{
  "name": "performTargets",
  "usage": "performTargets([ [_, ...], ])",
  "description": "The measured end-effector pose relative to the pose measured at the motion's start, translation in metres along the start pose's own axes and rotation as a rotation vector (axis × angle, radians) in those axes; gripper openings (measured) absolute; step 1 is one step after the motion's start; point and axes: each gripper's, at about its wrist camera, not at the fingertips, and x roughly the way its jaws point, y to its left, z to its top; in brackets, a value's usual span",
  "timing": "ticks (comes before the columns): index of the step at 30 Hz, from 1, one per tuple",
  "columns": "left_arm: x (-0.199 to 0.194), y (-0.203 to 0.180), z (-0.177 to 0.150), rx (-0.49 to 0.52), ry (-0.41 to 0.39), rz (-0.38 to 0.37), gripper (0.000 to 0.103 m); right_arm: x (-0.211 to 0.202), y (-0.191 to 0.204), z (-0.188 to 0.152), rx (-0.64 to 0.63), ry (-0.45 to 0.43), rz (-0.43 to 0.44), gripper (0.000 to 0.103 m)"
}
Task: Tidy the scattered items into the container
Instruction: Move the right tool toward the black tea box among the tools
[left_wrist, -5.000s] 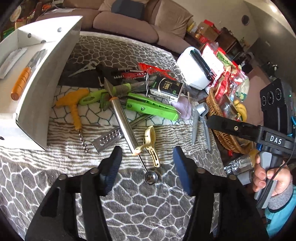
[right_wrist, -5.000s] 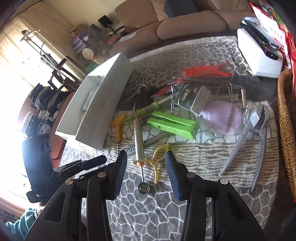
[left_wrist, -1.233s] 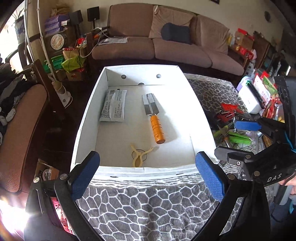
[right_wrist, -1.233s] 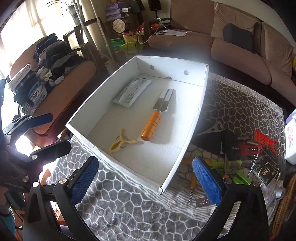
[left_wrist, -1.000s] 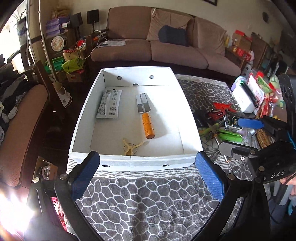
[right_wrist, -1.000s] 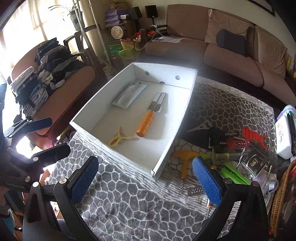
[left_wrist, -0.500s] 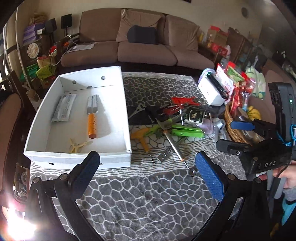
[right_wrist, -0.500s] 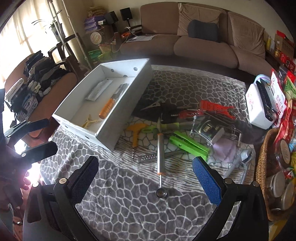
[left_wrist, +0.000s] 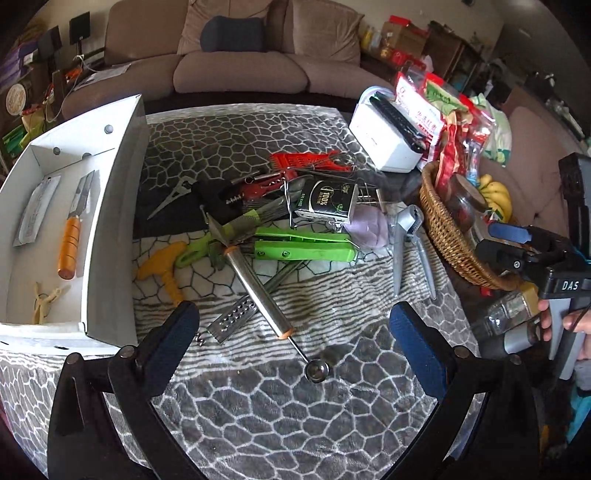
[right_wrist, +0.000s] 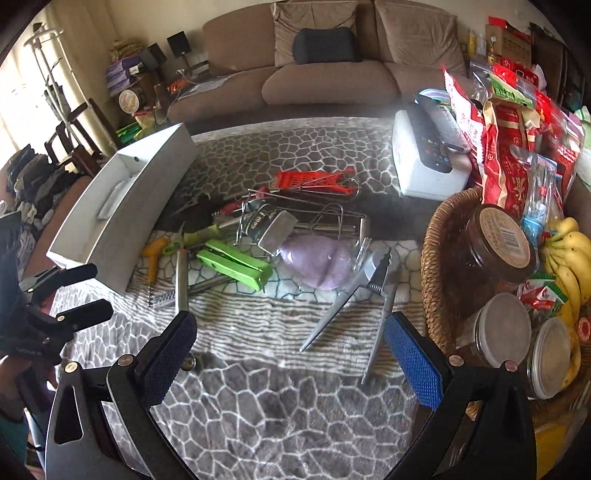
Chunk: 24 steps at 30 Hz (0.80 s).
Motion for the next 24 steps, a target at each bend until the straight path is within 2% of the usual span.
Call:
performTargets([
  [6,0.035,-0.002,0.006,0.036,0.012,0.003,0.103,0.056,0.001,0.004,-0.129,0.042,-0.029,0.103],
  [8,0.044,0.004,0.007,0.025,0.015,-0.002,0.103,0.075,0.001,0.008,-0.173,0.06,-0.025,0.1],
  [9,0.049,0.006,0.007,0.017,0.015,-0.006,0.103,0.085,0.002,0.01,-0.193,0.068,-0.025,0.096],
  [11,0.057,0.012,0.007,0.001,0.017,-0.022,0.103,0.102,0.003,0.014,-0.235,0.08,-0.031,0.071],
  [13,0.064,0.015,0.006,-0.01,0.02,-0.034,0.103,0.12,0.003,0.018,-0.277,0.104,-0.045,0.066],
  [18,0.077,0.019,0.005,-0.027,0.027,-0.075,0.103,0.154,0.001,0.024,-0.338,0.143,-0.04,0.066],
  [24,0.089,0.01,0.008,0.007,0.039,-0.091,0.103,0.167,-0.001,0.03,-0.383,0.146,-0.046,0.07],
])
